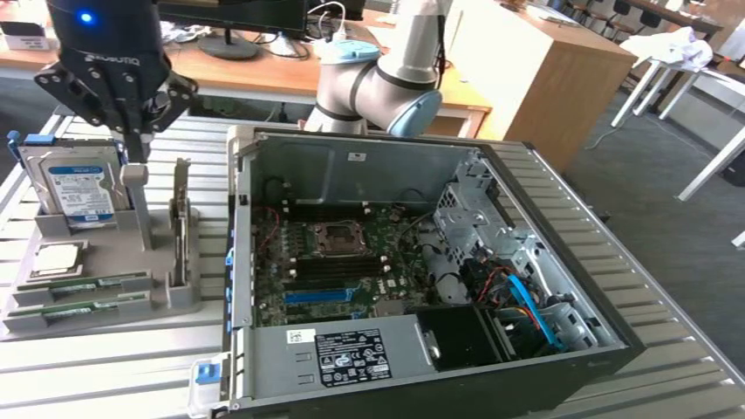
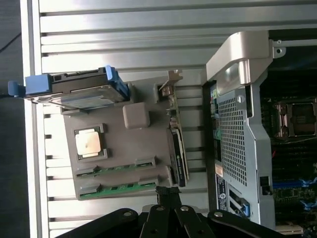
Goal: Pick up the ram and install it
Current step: 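Reach for the ram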
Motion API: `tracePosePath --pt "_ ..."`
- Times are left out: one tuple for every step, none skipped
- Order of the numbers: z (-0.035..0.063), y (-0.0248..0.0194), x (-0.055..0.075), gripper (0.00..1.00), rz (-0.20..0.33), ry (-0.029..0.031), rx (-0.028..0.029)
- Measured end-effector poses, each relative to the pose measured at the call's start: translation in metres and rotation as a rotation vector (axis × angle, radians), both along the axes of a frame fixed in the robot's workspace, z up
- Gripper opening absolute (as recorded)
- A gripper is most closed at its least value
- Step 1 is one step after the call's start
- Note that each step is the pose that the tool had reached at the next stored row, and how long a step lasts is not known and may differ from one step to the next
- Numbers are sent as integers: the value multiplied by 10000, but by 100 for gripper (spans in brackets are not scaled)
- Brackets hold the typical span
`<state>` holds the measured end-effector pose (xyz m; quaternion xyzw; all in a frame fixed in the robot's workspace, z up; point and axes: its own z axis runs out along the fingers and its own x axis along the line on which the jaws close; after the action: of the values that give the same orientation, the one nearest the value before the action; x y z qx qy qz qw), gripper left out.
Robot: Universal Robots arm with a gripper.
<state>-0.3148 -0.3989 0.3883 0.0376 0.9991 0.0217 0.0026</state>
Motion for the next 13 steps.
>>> tracePosePath --pt "-2 0 -25 10 1 4 1" --pt "-3 0 -53 10 0 8 0" --pt "-5 0 -80 10 0 11 1" --pt "-7 1 -107 10 0 14 1" --pt "-8 0 -131 10 0 19 0" --pt "-9 1 -156 10 -1 24 0" --pt "-11 1 -181 10 -1 27 0" --pt "-12 1 -207 10 -1 32 0" --pt "-13 1 -231 10 0 36 0" --pt "-15 1 -254 10 0 39 1" --pt "-17 1 -278 10 0 44 1" --pt "-18 1 -301 10 0 48 1" --pt "-20 1 -323 10 0 53 0"
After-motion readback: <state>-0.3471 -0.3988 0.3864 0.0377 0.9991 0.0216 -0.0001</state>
